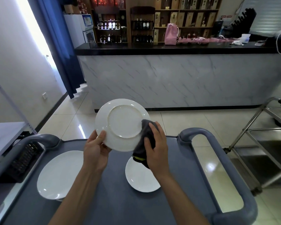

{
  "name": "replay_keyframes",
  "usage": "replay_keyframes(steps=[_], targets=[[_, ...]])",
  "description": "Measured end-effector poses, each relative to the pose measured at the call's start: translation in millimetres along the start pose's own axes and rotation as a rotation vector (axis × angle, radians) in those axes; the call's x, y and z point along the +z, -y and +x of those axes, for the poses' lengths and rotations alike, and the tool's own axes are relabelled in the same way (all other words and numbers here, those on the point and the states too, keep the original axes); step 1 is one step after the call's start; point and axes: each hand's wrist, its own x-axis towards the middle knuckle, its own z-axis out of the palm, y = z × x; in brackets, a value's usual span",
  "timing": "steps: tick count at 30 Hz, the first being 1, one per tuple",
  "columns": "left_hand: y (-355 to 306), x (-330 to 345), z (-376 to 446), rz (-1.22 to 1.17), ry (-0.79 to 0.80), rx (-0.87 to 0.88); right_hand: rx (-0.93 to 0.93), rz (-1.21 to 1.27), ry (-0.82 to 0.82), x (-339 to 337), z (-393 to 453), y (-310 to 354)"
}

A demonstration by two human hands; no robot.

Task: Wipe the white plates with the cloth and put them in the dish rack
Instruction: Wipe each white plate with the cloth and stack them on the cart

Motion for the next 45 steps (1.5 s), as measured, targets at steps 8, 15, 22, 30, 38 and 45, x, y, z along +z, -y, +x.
replay_keyframes(steps=[8,15,22,30,38,45], targets=[[14,-3,10,0.349,0.021,0.113,0.003,-0.139,0.03,-20,-3,-18],[41,-1,23,0.953,0.12,0.413,0.008,-0.284,0.063,-35,-14,-24],[70,-2,19,1.407,0.422,0.754,0.06,-0.293,0.008,-56,-33,-40],[104,-10,11,1.722,0.599,0.835,0.147,-0.371,0.046,-72,-58,-48],[138,-32,11,1.716,0.741,0.907,0.192,-0.368,0.05,-74,-67,-59],[155,-50,5,1.669,0.83,0.921,0.201,-0.375,0.061,-73,-71,-65]])
